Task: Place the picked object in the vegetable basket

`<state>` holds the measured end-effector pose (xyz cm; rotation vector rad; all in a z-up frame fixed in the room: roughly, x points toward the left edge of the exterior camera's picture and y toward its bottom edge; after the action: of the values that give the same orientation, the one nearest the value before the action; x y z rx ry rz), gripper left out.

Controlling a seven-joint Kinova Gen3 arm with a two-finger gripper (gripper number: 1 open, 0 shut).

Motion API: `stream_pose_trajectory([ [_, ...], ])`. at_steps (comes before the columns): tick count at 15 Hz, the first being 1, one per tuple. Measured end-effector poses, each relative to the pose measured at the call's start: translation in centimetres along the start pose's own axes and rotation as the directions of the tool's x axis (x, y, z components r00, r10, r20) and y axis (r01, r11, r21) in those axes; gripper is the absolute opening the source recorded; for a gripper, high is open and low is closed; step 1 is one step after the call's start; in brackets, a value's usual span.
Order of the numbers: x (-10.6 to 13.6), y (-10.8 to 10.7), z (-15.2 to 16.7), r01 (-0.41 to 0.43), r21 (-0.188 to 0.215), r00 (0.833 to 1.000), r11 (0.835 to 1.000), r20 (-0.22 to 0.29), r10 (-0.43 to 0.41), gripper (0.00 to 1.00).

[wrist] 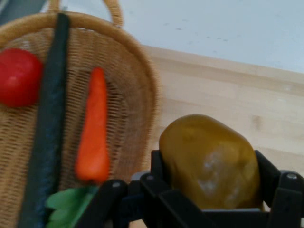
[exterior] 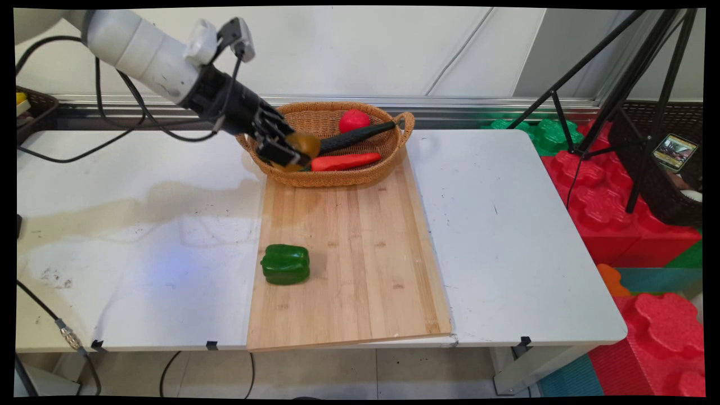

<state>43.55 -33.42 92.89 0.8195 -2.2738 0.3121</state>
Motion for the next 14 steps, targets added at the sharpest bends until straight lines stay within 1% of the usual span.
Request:
stream_pose_trajectory([
  [2, -0.1, -1.2, -0.4, 0.001, 0.024, 1.0, 1.0, -0.003, -0.001, 0.0],
  [6, -0.5, -4.5, -0.4, 0.008, 0.089, 1.0, 0.996, 0.002, -0.008, 0.0],
  [8, -0.9, -6.0, 0.2, 0.005, 0.117, 1.0, 0.993, 0.015, -0.007, 0.0],
  [14, -1.7, -9.6, 2.3, 0.017, 0.181, 0.998, 0.983, 0.052, -0.027, 0.0],
])
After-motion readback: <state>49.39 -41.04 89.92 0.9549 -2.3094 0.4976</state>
